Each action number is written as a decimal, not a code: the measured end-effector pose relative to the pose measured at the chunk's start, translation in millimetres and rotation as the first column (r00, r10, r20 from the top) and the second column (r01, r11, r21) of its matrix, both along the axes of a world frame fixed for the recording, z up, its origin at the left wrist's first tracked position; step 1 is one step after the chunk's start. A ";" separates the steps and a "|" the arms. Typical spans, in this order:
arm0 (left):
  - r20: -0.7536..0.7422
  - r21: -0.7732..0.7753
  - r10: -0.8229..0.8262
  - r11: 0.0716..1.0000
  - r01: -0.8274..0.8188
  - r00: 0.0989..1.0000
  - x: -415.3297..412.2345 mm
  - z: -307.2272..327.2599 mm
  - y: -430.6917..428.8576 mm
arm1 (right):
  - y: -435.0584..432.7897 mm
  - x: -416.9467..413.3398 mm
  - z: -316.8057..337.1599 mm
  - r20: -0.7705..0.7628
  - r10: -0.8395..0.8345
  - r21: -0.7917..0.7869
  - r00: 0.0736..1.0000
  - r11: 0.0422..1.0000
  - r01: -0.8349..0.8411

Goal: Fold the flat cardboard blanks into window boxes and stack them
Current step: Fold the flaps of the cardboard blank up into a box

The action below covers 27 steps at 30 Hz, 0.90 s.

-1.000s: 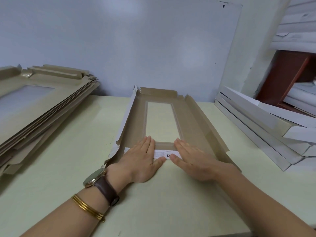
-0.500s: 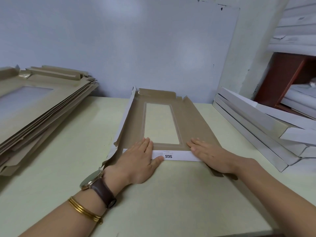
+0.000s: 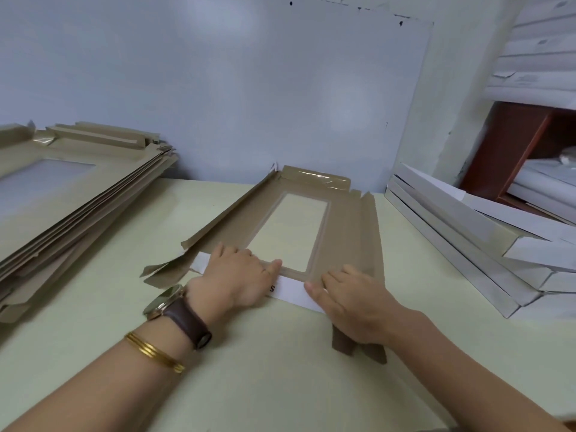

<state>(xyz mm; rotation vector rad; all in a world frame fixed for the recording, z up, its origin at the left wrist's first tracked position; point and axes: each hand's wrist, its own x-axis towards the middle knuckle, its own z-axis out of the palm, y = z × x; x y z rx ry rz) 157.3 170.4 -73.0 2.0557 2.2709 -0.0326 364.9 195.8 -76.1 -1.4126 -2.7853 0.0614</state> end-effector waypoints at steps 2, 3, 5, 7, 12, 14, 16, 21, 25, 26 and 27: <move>-0.038 -0.014 0.037 0.999 -0.038 0.999 7.4 7.2 4.9 | -2.6 -8.4 3.2 -0.030 -0.005 -0.016 1.000 1.000 0.004; -0.042 -0.011 0.052 0.999 -0.052 0.998 12.9 9.6 7.1 | -3.8 -13.0 5.2 -0.039 -0.006 -0.016 0.999 1.000 0.005; -0.020 -0.014 0.049 0.999 -0.049 0.999 24.3 9.4 11.7 | -3.0 -19.9 6.9 -0.045 0.002 -0.006 0.999 1.000 -0.002; 0.038 -0.034 0.049 0.998 -0.047 0.998 33.2 6.2 16.2 | -0.7 -22.6 8.3 -0.093 -0.017 -0.031 0.996 0.999 0.014; 0.064 -0.143 0.044 0.989 -0.035 0.997 29.6 5.3 17.4 | 11.3 -11.5 19.1 -0.294 -0.109 -0.210 0.950 0.976 0.047; 0.025 -0.207 -0.009 0.978 0.014 1.000 20.6 6.6 14.7 | 24.8 -6.4 25.2 -0.234 -0.031 -0.168 0.972 0.986 -0.009; 0.008 -0.234 -0.050 0.971 0.050 0.999 10.9 5.4 11.5 | 38.9 -2.3 28.4 -0.208 -0.004 -0.116 0.978 0.993 -0.021; 0.003 -0.308 -0.108 0.946 0.104 0.994 -13.8 12.5 7.5 | 65.9 7.5 29.1 0.021 -0.037 -0.118 0.999 0.992 0.040; 0.007 -0.385 -0.157 0.911 0.147 0.988 -36.4 26.9 4.6 | 82.2 11.9 26.6 0.035 -0.037 -0.130 0.999 0.991 0.041; 0.007 -0.397 -0.163 0.905 0.152 0.987 -41.9 31.0 3.7 | 85.2 12.9 27.4 0.046 -0.043 -0.147 0.998 0.988 0.049; 0.003 -0.407 -0.167 0.900 0.154 0.986 -47.4 34.9 2.9 | 87.8 13.8 28.2 0.058 -0.049 -0.168 0.997 0.984 0.058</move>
